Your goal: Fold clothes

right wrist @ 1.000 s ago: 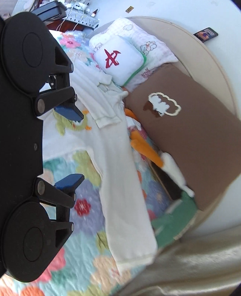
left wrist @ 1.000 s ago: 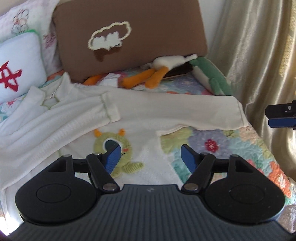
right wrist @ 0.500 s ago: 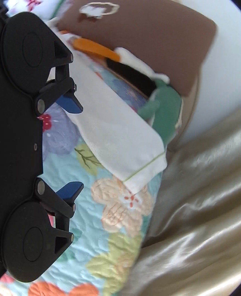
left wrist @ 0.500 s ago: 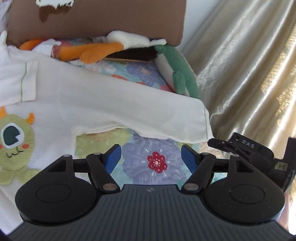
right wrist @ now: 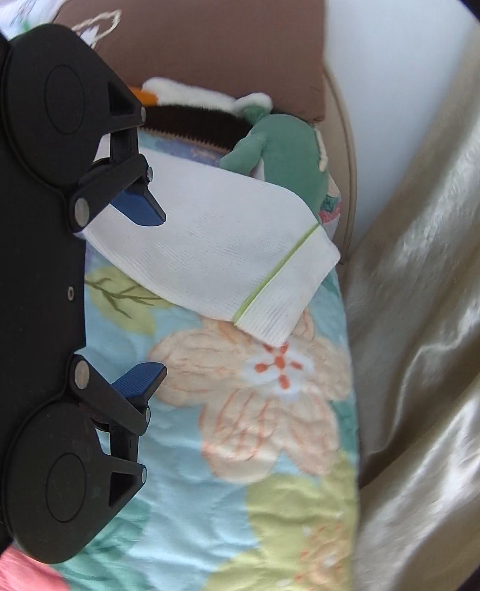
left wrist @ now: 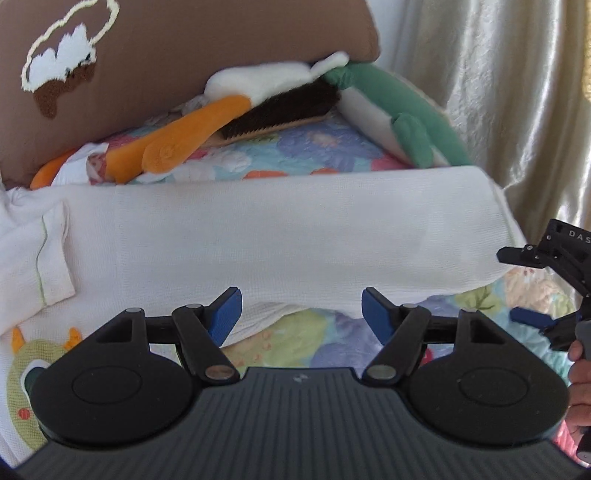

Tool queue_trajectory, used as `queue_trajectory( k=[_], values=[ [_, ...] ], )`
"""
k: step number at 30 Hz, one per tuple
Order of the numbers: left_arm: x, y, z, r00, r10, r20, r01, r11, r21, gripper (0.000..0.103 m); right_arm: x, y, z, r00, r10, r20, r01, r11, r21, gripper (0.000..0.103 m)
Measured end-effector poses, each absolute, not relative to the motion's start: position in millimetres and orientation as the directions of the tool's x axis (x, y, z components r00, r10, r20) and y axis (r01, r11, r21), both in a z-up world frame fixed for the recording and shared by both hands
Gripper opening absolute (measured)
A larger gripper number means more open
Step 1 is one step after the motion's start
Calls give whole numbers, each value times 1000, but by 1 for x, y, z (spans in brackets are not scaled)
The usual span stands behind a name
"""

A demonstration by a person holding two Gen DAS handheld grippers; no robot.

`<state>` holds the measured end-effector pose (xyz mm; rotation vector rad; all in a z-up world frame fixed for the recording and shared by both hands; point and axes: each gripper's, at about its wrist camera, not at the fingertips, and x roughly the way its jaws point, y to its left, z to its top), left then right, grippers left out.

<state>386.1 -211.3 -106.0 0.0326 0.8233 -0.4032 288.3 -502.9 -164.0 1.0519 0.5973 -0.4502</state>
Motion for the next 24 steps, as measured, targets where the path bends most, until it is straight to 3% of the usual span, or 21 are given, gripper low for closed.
queue_trajectory(
  k=[4, 6, 8, 9, 11, 16, 20, 24],
  values=[
    [389, -179, -115, 615, -319, -721, 281, 943, -178, 71, 310, -502, -164, 754, -98, -650, 599, 508, 619, 85],
    [386, -165, -112, 636, -309, -707, 269, 948, -172, 71, 321, -501, -163, 741, -125, -660, 600, 565, 567, 75],
    [384, -151, -108, 656, -299, -693, 258, 952, -167, 71, 330, -500, -160, 719, -160, -676, 601, 633, 489, 23],
    [383, -144, -105, 665, -295, -686, 251, 953, -168, 71, 332, -495, -157, 703, -185, -687, 599, 674, 432, 15],
    [381, -129, -100, 688, -290, -665, 234, 956, -174, 71, 334, -485, -150, 712, -202, -673, 567, 730, 380, 8],
    [376, -111, -85, 758, -250, -602, 216, 968, -130, 72, 337, -454, -106, 801, -97, -591, 401, 820, 408, 6],
    [366, -113, -77, 781, -279, -558, 261, 959, -115, 72, 342, -426, -80, 883, 156, -443, 169, 775, 609, 6],
    [347, -132, -72, 757, -372, -538, 416, 909, -43, 79, 354, -390, -78, 862, 368, -348, -8, 696, 718, 6]
  ],
)
